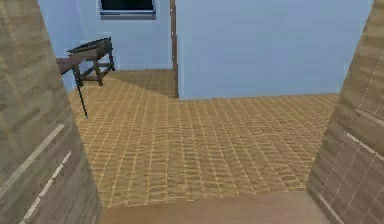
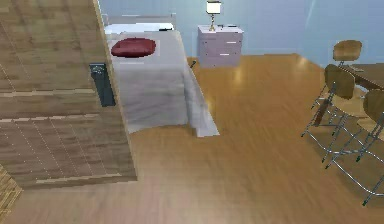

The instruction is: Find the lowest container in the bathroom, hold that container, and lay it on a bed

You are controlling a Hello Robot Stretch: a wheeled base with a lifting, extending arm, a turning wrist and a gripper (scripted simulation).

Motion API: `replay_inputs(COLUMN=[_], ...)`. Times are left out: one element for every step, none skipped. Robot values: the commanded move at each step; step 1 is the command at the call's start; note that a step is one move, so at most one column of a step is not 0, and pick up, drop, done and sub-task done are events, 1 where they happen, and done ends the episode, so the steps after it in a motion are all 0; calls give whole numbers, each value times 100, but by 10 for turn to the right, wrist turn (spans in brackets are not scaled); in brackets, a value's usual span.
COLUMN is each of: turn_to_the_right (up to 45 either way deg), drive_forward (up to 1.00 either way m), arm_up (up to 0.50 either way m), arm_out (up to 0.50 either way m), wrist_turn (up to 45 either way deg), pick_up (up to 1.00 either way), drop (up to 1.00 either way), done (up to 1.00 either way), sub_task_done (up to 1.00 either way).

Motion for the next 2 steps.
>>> replay_inputs(turn_to_the_right=[0, -90], drive_forward=[10, 0], arm_up=[0, 0], arm_out=[0, 0], wrist_turn=[0, 0], pick_up=[0, 0], drop=[0, 0], done=[0, 0], sub_task_done=[0, 0])
